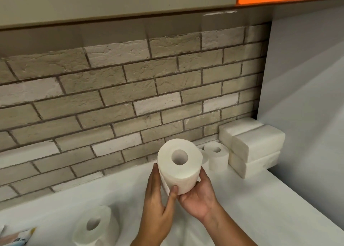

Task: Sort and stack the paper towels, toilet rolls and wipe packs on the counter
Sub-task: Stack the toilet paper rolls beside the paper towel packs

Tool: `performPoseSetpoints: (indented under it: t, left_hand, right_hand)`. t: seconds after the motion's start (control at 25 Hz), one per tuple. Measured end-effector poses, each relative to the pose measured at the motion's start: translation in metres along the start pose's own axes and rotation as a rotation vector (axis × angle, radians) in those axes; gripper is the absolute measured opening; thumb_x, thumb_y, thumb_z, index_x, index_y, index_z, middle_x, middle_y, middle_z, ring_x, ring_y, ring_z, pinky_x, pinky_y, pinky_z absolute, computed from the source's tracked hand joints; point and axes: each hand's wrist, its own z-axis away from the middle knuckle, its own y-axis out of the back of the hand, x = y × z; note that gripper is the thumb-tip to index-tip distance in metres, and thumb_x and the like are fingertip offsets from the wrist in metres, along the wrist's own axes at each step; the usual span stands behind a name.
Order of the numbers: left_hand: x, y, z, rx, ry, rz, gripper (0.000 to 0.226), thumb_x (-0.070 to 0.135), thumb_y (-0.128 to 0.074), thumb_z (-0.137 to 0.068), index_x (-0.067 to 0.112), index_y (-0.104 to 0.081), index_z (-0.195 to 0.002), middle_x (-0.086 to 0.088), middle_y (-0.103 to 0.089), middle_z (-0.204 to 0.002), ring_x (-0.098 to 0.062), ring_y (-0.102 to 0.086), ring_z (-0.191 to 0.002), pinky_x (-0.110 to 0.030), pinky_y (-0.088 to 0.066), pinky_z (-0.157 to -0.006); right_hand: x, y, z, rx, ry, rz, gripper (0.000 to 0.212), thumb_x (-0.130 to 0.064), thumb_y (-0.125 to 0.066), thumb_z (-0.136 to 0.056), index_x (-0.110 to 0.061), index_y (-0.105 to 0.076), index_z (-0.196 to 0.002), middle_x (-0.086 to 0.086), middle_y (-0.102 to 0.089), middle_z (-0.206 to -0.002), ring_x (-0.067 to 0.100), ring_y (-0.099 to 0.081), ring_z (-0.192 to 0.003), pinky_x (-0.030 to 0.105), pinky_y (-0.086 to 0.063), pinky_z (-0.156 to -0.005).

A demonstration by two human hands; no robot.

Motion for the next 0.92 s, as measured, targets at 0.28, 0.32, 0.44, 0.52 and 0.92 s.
performPoseSetpoints:
  t: [0.28,0.32,0.44,0.52,0.92]
  left_hand:
    - [0.01,-0.027,-0.011,0.174,0.105,0.135,0.05,0.035,-0.03,-0.105,0.02,-0.043,-0.15,0.025,-0.047,-0.149,0.003,-0.037,-0.142,-0.008,-0.028,-0.111]
    - [0.011,-0.03,-0.013,0.19,0.121,0.154,0.05,0.037,-0.03,-0.104,0.02,-0.045,-0.149,0.028,-0.05,-0.145,0.005,-0.04,-0.139,-0.006,-0.03,-0.109]
    - [0.012,-0.04,-0.016,0.217,0.148,0.164,0.056,0.05,-0.029,-0.102,0.021,-0.053,-0.143,0.018,-0.061,-0.137,-0.003,-0.05,-0.134,-0.013,-0.038,-0.106]
    - [0.012,-0.05,-0.016,0.186,0.142,0.17,0.052,0.042,-0.03,-0.104,0.017,-0.053,-0.143,0.012,-0.06,-0.14,-0.003,-0.049,-0.135,-0.013,-0.037,-0.107]
    - [0.01,-0.089,-0.022,0.146,0.17,0.134,0.052,0.036,-0.032,-0.103,0.019,-0.041,-0.152,0.012,-0.045,-0.154,0.001,-0.036,-0.143,-0.008,-0.028,-0.111]
  right_hand:
    - [-0.029,0.017,-0.006,0.036,0.052,-0.056,0.059,-0.046,-0.058,-0.098,-0.005,-0.058,-0.141,0.023,-0.063,-0.137,0.04,-0.056,-0.133,0.049,-0.037,-0.118]
    - [-0.033,0.019,-0.006,0.042,0.053,-0.058,0.058,-0.046,-0.058,-0.098,-0.005,-0.059,-0.14,0.023,-0.064,-0.137,0.04,-0.056,-0.132,0.05,-0.039,-0.115]
    - [-0.042,0.022,-0.006,0.038,0.059,-0.059,0.058,-0.045,-0.057,-0.098,-0.005,-0.059,-0.14,0.023,-0.064,-0.136,0.04,-0.058,-0.129,0.05,-0.046,-0.106]
    - [-0.048,0.024,-0.008,0.03,0.065,-0.061,0.058,-0.045,-0.057,-0.099,-0.005,-0.059,-0.14,0.024,-0.063,-0.137,0.041,-0.058,-0.13,0.052,-0.046,-0.106]
    - [-0.069,0.045,-0.031,-0.057,0.136,-0.073,0.067,-0.056,-0.05,-0.101,-0.009,-0.051,-0.149,0.025,-0.053,-0.148,0.044,-0.048,-0.139,0.058,-0.028,-0.122]
